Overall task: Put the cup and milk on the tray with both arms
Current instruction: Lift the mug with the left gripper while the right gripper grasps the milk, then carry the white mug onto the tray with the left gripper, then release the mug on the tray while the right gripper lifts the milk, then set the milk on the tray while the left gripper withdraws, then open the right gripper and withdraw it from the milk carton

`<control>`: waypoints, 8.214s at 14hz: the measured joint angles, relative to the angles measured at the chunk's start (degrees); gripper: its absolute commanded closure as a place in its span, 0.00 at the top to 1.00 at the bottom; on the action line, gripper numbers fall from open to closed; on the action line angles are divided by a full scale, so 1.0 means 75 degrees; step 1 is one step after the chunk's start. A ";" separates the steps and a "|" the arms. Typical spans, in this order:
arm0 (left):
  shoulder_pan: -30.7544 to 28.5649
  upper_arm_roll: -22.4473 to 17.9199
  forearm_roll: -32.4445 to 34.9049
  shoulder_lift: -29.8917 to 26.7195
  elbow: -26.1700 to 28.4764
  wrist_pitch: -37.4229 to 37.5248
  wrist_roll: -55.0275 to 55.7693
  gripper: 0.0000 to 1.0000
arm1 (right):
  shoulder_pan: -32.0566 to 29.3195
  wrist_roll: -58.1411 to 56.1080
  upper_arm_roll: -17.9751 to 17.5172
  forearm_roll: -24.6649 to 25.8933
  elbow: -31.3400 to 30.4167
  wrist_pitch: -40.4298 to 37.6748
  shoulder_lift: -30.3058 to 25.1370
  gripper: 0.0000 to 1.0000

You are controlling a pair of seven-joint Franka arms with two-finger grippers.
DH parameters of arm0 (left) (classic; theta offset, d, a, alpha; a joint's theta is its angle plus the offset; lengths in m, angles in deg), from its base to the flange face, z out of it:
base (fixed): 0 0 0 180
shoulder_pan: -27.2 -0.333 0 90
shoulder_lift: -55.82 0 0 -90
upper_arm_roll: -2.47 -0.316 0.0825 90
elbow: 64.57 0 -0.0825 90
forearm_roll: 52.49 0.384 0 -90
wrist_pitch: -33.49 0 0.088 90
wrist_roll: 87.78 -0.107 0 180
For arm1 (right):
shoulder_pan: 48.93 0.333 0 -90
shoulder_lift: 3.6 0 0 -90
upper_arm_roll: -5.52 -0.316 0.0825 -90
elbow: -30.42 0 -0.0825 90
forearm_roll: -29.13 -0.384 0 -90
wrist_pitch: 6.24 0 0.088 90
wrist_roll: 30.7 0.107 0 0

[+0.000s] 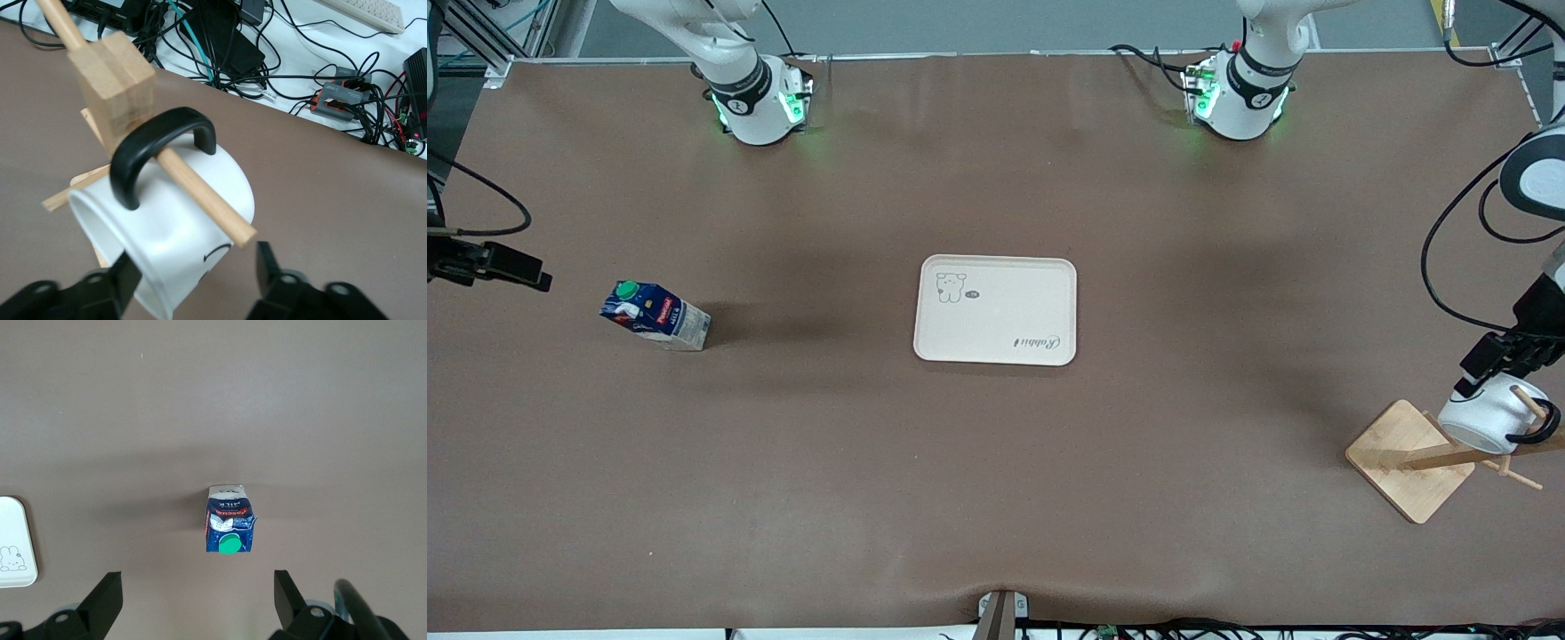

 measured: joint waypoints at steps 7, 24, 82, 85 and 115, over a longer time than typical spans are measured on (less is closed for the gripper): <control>0.0075 0.0073 -0.0313 0.0090 -0.0147 -0.0103 -0.0086 0.00 | -0.0043 0.0005 0.0048 0.0000 -0.0006 0.0035 0.0304 1.00; 0.0142 0.1506 0.1251 -0.0836 -0.1148 0.3876 0.4230 0.00 | -0.1180 0.0211 0.0156 -0.0104 -0.0857 -0.0102 0.1642 1.00; 0.2141 0.1795 0.5922 0.1090 -0.4110 0.5884 0.8458 1.00 | 0.4866 0.4538 -0.0177 -0.2035 -0.1567 0.2599 0.1620 0.00; 0.1790 0.1815 0.5922 0.0812 -0.4400 0.6300 0.7795 1.00 | 0.5142 0.4608 -0.0178 -0.2036 -0.1782 0.2890 0.1666 0.00; 0.1632 0.0826 0.3921 -0.2177 -0.3297 0.8599 0.2909 1.00 | 0.2801 0.4120 0.0294 -0.1271 0.1356 -0.0425 0.0849 1.00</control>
